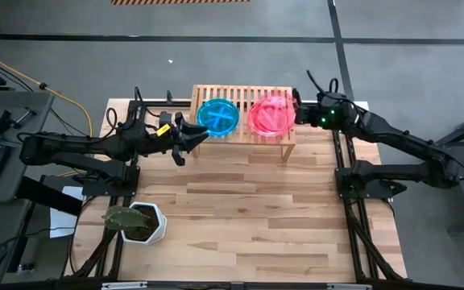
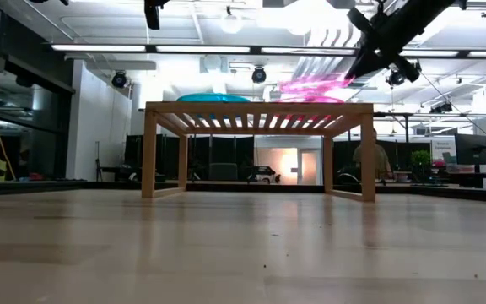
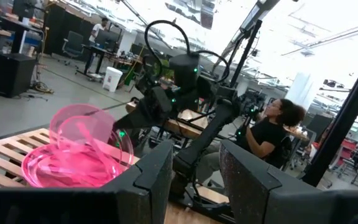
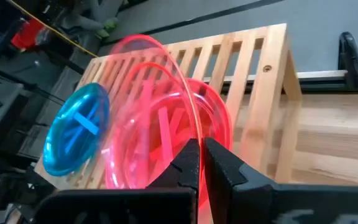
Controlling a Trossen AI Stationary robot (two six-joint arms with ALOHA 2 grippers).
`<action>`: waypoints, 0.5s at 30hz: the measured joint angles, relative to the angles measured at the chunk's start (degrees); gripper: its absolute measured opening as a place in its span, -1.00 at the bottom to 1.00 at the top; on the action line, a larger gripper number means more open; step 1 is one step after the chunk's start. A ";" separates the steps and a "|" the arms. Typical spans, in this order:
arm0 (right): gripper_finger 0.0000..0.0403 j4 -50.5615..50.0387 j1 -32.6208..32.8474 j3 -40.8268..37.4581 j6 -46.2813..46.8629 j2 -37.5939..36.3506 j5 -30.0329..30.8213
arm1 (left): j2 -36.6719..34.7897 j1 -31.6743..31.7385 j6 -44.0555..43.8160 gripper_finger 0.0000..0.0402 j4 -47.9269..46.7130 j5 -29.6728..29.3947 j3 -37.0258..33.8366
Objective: Place and stack plates onto a shelf
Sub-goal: Stack the pink plate on the pink plate
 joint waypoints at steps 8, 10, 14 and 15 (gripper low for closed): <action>-1.00 0.83 0.02 -0.91 2.64 -0.01 0.16 | 0.02 0.00 0.02 -0.39 -0.02 -0.04 0.00; -1.00 1.17 0.04 -0.91 3.03 0.36 0.14 | 0.00 0.00 0.02 -0.39 -0.01 -0.08 0.00; -1.00 1.14 0.07 -0.91 3.37 2.39 -0.63 | 0.00 0.00 0.02 -0.39 -0.02 -0.26 0.00; -0.99 1.12 0.20 -0.91 3.61 3.11 -1.05 | 0.00 0.00 0.02 -0.39 -0.04 -0.28 -0.02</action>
